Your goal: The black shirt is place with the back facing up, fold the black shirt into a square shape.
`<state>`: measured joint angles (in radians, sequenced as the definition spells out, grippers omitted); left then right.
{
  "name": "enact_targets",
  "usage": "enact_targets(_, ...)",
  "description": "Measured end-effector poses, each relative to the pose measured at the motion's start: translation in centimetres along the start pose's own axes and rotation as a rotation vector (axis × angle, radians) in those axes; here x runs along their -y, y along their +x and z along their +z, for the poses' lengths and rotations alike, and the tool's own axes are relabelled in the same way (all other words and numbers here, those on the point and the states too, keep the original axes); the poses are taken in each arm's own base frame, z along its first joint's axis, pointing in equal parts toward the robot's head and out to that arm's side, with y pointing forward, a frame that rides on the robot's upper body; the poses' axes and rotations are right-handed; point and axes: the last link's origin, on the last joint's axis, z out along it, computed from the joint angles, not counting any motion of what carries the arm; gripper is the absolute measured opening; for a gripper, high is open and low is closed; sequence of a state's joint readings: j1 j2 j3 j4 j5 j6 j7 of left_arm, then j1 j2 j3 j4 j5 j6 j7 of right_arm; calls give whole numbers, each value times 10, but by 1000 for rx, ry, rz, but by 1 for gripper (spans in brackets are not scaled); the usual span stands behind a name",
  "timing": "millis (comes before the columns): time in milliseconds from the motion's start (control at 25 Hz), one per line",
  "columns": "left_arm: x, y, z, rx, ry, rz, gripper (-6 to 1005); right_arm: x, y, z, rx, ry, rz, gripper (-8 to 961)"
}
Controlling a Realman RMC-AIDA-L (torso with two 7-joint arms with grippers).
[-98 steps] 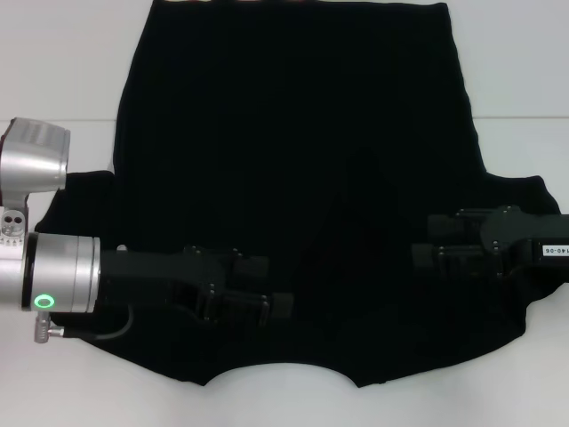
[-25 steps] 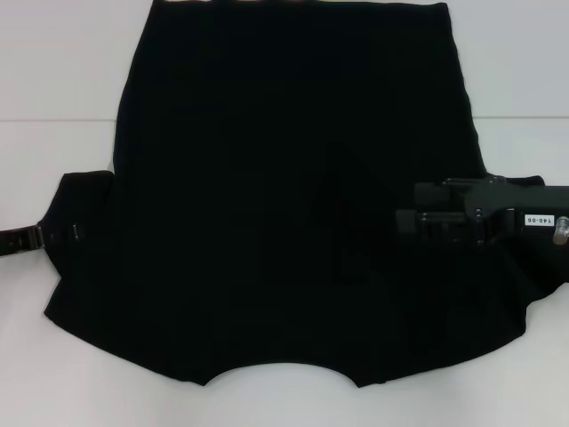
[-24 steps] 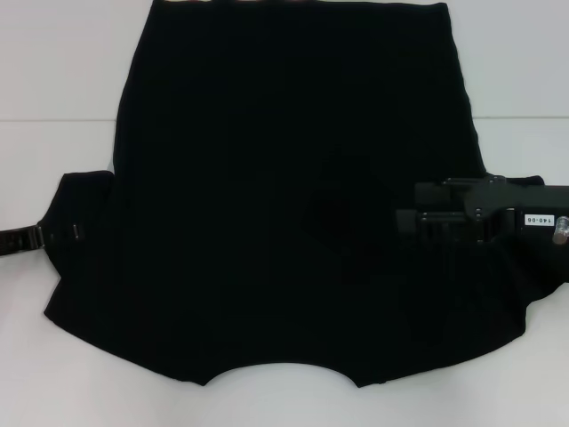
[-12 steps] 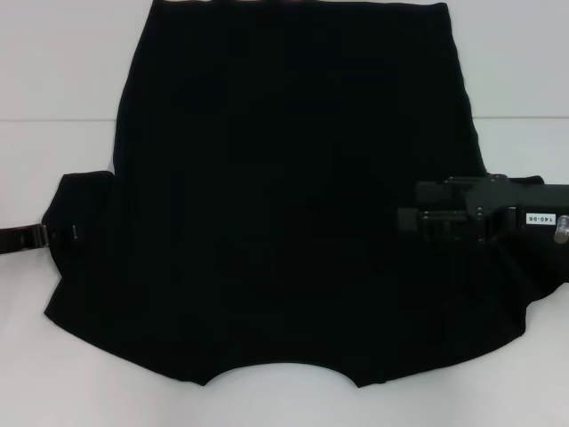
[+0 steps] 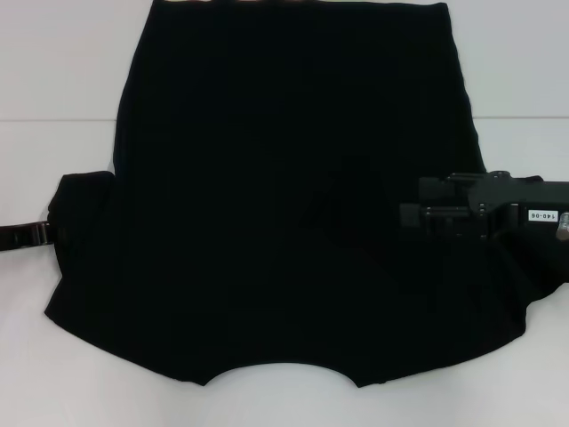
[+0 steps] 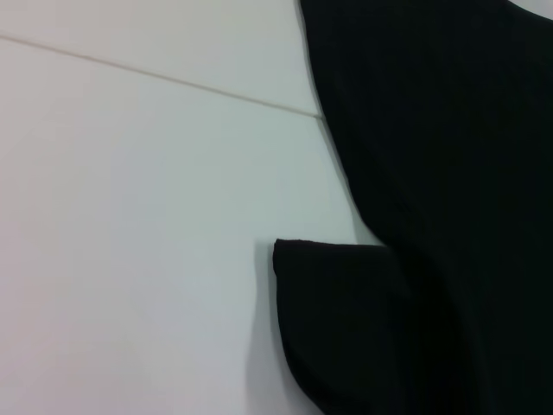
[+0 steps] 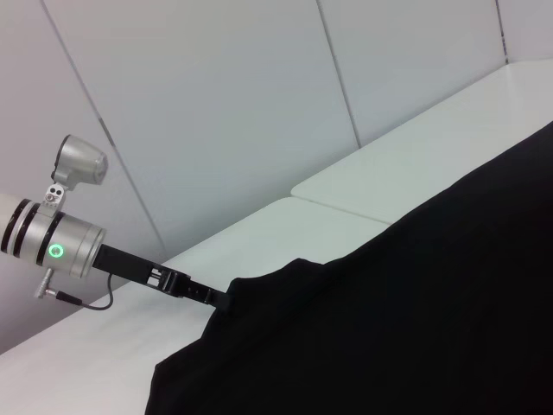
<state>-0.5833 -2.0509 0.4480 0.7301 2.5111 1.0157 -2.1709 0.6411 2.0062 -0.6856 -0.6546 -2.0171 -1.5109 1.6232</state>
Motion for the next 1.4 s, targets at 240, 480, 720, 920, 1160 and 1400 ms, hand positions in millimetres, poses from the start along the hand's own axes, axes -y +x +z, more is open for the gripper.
enact_targets(240,0,3,0,-6,7,5,129,1,0,-2,7,6,3,775)
enact_targets(480,1,5,0,-10,18,15,16,2,0,-2,15,13,5,776)
enact_targets(720,8,14,-2,-47,66,28,16,3,0,-2,22,19,8,776)
enact_targets(920,8,25,-3,-69,78,48,16,3,0,-1,23,18,9,775)
enact_targets(1160,8,33,-4,-92,95,61,16,2,0,-1,25,18,9,775)
enact_targets(1400,12,42,-5,-114,133,80,16,3,-2,-1,28,20,7,775)
